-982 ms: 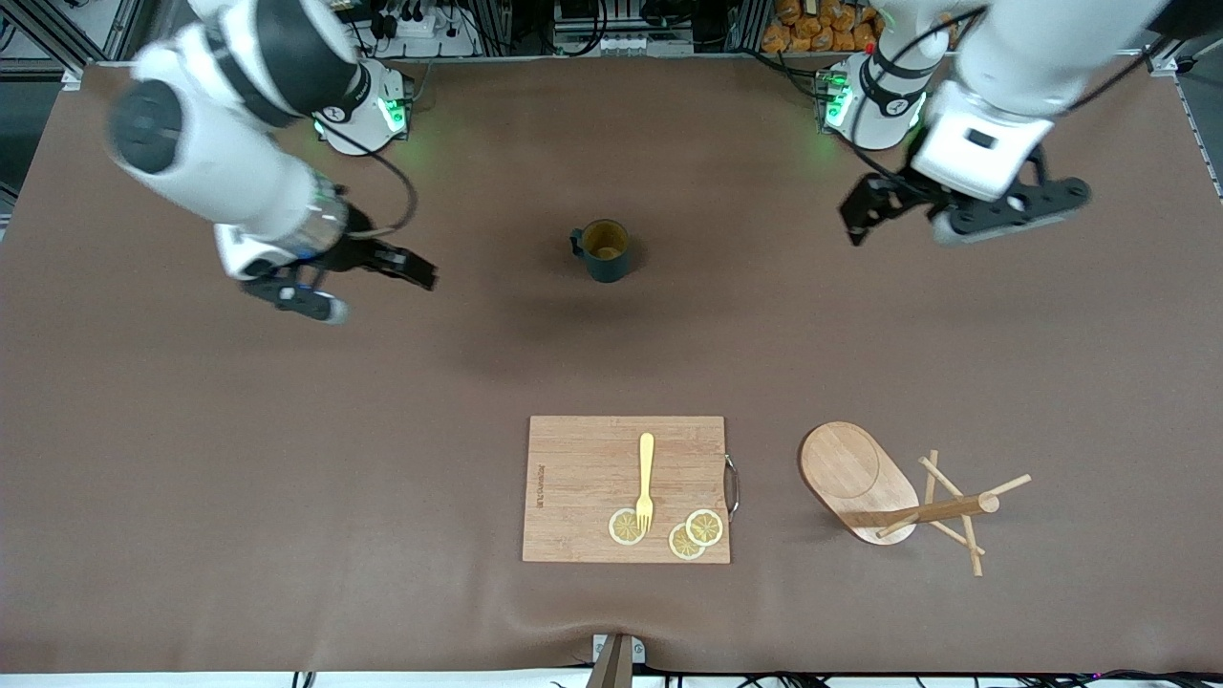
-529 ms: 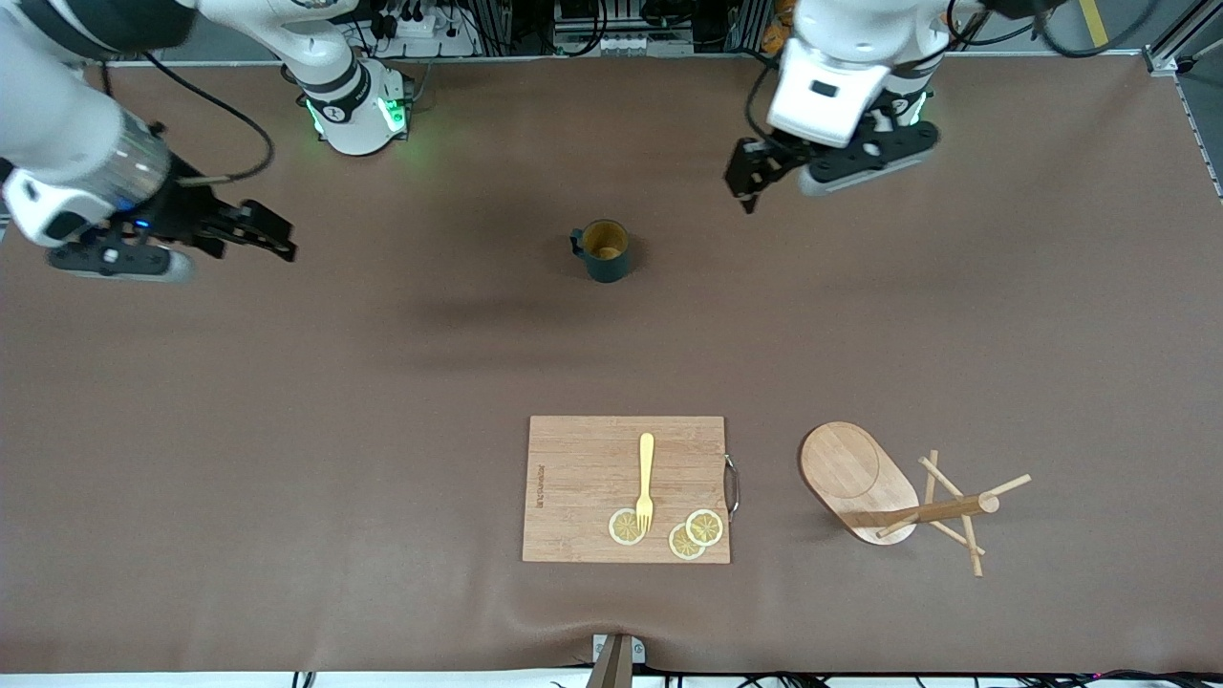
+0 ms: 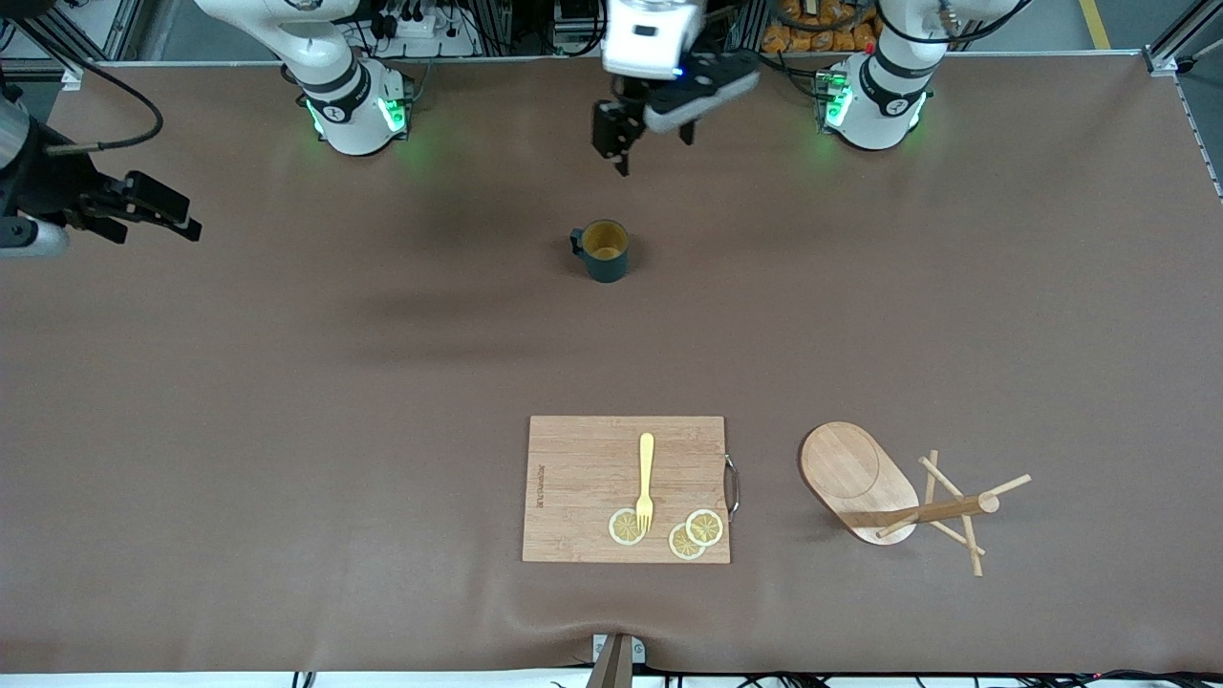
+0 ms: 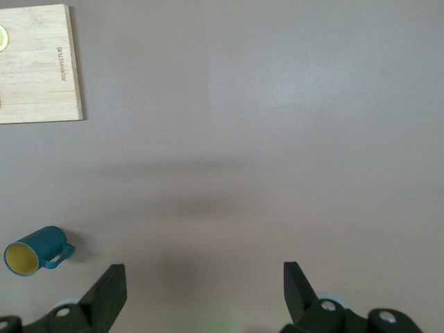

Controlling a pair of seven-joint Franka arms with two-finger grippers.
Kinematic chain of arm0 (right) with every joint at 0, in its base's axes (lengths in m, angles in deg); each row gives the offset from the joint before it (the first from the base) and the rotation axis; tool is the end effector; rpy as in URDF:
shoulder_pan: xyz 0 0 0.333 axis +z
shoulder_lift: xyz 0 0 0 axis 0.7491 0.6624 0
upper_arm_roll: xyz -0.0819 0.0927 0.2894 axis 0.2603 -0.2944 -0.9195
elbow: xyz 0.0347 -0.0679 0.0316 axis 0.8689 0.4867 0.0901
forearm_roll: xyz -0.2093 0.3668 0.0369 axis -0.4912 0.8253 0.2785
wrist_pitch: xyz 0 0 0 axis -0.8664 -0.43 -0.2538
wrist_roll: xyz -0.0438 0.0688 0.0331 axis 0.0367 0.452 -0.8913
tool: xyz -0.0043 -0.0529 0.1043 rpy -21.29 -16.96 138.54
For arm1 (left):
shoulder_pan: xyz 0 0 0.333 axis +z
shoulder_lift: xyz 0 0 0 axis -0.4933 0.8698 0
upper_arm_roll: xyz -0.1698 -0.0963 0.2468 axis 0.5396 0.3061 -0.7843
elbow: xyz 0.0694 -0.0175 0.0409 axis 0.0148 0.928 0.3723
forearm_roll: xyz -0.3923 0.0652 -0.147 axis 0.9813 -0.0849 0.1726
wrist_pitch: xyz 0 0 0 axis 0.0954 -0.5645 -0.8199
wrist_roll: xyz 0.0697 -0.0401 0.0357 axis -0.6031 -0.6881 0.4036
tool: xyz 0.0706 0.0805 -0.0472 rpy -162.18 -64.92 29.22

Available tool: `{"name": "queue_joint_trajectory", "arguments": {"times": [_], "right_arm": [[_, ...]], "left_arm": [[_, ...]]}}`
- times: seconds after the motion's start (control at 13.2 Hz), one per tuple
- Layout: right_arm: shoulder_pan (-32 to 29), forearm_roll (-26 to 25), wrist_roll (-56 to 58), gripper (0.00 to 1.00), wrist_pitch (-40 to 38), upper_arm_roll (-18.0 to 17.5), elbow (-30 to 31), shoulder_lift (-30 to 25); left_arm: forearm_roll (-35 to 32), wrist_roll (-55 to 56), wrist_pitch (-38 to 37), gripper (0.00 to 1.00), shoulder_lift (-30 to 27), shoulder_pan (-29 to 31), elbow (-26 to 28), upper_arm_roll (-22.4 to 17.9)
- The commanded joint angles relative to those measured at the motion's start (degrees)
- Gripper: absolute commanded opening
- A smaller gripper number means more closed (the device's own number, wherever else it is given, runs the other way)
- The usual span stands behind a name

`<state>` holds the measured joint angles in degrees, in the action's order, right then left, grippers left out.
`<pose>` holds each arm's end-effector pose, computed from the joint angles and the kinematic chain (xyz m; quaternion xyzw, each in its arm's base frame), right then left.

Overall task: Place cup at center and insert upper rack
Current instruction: 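Move the left gripper above the mug at the center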

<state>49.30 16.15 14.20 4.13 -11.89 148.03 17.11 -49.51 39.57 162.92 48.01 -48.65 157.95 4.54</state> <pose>0.5482 0.0068 0.6107 -0.9980 0.0197 0.0252 0.0551 0.3635 -0.5295 0.5552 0.9558 0.2818 0.0823 0.0159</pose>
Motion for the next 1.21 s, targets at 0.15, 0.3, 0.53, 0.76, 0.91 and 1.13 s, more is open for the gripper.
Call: {"name": "queue_joint_trajectory", "arguments": {"times": [0.15, 0.3, 0.53, 0.76, 0.91, 1.13], "right_arm": [[-0.96, -0.32, 4.12, 1.0, -0.64, 2.14, -0.35, -0.91], [-0.96, -0.41, 4.12, 1.0, -0.64, 2.14, -0.35, -0.91], [-0.79, -1.2, 3.5, 1.0, -0.29, 1.88, -0.26, -0.82], [-0.44, -3.66, 1.93, 1.0, -0.46, 1.7, -0.26, -0.82], [-0.43, -3.66, 0.95, 1.0, -0.99, 1.7, -0.18, -0.82], [-0.52, -3.58, 0.95, 1.0, -0.99, 1.7, -0.18, -0.82]], "left_arm": [[-14.99, 21.15, -0.53, 1.0, 14.56, -12.87, -10.26, -1.16], [-20.55, 28.12, -0.79, 1.0, 19.67, -20.16, -12.72, -5.18], [-19.44, 34.64, -3.95, 1.0, 26.87, -39.46, -19.57, -24.91], [-14.16, 38.15, -4.22, 1.0, 30.93, -47.69, -20.82, -34.9], [-14.24, 43.24, -4.22, 1.0, 34.09, -48.84, -22.75, -35.01], [-14.16, 48.44, -4.48, 1.0, 37.26, -50.34, -23.28, -35.71]]}}
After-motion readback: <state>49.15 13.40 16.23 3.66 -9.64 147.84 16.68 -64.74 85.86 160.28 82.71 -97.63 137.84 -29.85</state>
